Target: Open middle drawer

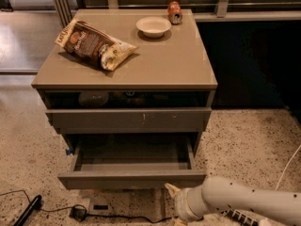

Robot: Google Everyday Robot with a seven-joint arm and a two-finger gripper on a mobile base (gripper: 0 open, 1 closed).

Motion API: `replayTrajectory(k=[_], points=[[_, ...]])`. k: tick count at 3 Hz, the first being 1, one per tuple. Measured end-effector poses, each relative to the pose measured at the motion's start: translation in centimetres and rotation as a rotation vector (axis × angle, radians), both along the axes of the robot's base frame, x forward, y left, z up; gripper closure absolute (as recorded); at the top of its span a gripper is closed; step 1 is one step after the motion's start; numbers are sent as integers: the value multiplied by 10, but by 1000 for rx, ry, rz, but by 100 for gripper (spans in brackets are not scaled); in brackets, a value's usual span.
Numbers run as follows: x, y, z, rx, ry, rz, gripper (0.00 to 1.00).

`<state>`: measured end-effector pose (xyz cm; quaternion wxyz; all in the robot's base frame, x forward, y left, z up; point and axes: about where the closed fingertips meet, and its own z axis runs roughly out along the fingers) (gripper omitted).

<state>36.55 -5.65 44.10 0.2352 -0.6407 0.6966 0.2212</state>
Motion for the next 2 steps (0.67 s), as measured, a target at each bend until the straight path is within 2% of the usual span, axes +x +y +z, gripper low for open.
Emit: replayTrajectory(k=[2], points=[[36,43,3,31,2,55,0]])
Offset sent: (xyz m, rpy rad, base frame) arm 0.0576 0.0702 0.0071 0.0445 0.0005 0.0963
